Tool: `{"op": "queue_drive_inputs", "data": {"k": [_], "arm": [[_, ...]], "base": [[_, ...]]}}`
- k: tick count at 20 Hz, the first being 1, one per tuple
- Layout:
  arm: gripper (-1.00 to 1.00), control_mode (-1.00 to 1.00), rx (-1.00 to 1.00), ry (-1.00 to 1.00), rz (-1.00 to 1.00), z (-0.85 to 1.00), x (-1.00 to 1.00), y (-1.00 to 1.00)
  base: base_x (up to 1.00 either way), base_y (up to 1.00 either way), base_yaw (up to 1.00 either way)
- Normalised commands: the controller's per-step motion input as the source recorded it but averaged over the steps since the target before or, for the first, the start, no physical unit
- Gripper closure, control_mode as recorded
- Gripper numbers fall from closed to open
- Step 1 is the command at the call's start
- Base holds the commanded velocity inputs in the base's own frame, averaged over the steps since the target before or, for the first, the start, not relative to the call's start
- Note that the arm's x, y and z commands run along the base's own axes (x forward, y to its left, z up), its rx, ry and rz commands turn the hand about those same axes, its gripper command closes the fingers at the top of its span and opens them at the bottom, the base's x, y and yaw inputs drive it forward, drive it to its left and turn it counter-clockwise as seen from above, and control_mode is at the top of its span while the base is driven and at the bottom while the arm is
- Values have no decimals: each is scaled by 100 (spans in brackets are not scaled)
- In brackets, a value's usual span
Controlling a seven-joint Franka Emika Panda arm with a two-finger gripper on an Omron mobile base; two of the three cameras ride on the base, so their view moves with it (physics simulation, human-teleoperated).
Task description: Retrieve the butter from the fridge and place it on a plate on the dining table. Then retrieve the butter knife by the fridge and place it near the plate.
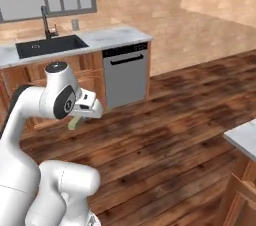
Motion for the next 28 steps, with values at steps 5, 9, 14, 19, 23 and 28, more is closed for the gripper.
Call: {"op": "queue_drive_inputs", "data": {"k": [5, 9, 14, 19, 23, 28], "arm": [[100, 100, 0, 0, 0, 0, 0, 0], [100, 100, 0, 0, 0, 0, 0, 0], [100, 100, 0, 0, 0, 0, 0, 0], [100, 100, 0, 0, 0, 0, 0, 0], [100, 100, 0, 0, 0, 0, 0, 0], [100, 100, 0, 0, 0, 0, 0, 0]], "base": [[100, 42, -56], [100, 43, -67], [97, 46, -72], [86, 61, -78], [71, 82, -72], [46, 100, -49]]}}
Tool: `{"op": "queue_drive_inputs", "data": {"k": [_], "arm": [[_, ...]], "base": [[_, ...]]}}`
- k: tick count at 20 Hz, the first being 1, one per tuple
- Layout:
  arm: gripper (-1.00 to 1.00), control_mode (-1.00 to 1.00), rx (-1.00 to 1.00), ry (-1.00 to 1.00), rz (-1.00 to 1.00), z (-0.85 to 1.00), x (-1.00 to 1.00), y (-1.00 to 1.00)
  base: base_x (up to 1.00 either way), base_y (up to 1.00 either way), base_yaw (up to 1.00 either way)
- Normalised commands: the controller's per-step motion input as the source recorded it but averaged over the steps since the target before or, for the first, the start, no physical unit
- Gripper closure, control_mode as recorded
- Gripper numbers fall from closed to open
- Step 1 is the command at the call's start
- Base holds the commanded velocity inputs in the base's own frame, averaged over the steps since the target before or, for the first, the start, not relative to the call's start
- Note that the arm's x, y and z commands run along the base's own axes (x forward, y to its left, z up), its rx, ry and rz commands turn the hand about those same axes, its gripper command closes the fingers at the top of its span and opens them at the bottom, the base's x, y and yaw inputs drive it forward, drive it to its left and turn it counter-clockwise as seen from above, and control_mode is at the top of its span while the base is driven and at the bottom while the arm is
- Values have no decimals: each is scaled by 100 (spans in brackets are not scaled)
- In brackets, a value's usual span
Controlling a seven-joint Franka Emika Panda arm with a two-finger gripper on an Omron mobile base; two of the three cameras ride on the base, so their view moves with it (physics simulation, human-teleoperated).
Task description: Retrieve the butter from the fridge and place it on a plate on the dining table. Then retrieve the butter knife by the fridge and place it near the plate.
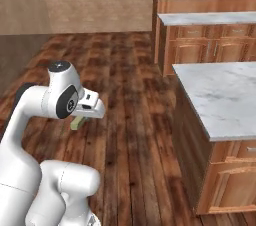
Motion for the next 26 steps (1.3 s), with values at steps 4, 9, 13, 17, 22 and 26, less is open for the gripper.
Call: {"op": "queue_drive_inputs", "data": {"k": [4, 9, 13, 17, 22, 26], "arm": [[100, 100, 0, 0, 0, 0, 0, 0], [100, 100, 0, 0, 0, 0, 0, 0], [100, 100, 0, 0, 0, 0, 0, 0], [100, 100, 0, 0, 0, 0, 0, 0], [100, 100, 0, 0, 0, 0, 0, 0], [100, 100, 0, 0, 0, 0, 0, 0]], "base": [[49, 98, -34], [97, 84, -13], [100, 17, 4], [100, 4, 6], [100, 32, 2], [100, 58, -10]]}}
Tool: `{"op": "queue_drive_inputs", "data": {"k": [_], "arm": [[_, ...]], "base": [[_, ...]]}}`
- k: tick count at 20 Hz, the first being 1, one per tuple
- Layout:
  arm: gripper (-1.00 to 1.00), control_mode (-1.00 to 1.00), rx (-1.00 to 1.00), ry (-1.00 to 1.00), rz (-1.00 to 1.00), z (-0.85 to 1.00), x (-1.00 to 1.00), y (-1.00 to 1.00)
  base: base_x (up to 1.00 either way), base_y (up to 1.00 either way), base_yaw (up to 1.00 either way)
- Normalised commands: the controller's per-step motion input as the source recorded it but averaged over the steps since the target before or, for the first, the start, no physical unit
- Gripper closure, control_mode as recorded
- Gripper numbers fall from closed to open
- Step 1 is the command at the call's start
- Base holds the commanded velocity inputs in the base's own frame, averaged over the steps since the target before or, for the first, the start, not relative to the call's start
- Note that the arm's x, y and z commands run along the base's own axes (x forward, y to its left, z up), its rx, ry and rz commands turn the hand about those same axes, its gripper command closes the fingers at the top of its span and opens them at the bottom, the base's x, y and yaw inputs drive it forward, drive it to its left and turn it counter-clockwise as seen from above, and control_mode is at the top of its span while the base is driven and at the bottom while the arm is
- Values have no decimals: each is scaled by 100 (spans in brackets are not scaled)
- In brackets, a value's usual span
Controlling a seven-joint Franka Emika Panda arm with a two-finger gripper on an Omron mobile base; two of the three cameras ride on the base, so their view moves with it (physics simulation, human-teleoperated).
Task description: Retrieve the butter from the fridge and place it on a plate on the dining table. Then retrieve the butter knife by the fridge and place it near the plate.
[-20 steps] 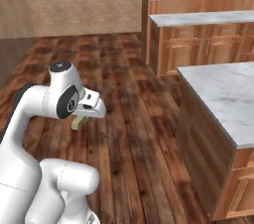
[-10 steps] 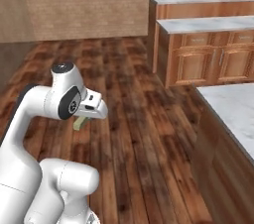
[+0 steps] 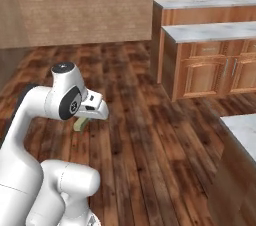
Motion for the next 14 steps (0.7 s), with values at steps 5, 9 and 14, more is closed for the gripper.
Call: {"op": "queue_drive_inputs", "data": {"k": [5, 9, 14], "arm": [[100, 100, 0, 0, 0, 0, 0, 0], [100, 100, 0, 0, 0, 0, 0, 0], [100, 100, 0, 0, 0, 0, 0, 0]], "base": [[100, 71, -20], [100, 92, -34], [100, 100, -40]]}}
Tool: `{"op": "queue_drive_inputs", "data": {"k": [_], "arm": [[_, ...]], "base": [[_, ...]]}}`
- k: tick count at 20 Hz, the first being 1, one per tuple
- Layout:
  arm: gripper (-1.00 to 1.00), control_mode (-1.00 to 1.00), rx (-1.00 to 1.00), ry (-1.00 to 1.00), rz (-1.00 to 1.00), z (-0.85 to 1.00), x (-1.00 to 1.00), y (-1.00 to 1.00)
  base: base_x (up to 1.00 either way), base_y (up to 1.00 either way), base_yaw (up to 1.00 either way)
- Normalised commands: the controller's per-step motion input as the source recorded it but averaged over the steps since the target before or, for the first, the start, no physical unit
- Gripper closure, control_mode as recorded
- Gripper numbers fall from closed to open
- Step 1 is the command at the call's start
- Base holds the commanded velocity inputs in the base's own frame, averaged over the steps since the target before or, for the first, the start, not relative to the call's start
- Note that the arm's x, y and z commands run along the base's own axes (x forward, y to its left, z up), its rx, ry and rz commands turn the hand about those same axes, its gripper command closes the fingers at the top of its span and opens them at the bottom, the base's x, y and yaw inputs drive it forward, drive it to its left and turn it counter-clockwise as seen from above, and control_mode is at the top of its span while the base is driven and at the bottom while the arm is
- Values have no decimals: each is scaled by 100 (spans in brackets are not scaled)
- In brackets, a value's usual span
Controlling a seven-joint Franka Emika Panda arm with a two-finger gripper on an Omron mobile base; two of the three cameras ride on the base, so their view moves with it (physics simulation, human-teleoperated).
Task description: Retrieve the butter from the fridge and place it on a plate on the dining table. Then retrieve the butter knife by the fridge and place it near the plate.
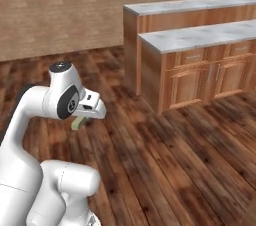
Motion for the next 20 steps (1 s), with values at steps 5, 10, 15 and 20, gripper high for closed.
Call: {"op": "queue_drive_inputs", "data": {"k": [5, 10, 15, 20], "arm": [[100, 100, 0, 0, 0, 0, 0, 0], [100, 100, 0, 0, 0, 0, 0, 0], [100, 100, 0, 0, 0, 0, 0, 0], [100, 100, 0, 0, 0, 0, 0, 0]], "base": [[100, 100, -37], [100, 100, -34], [95, 100, -32], [92, 100, -33]]}}
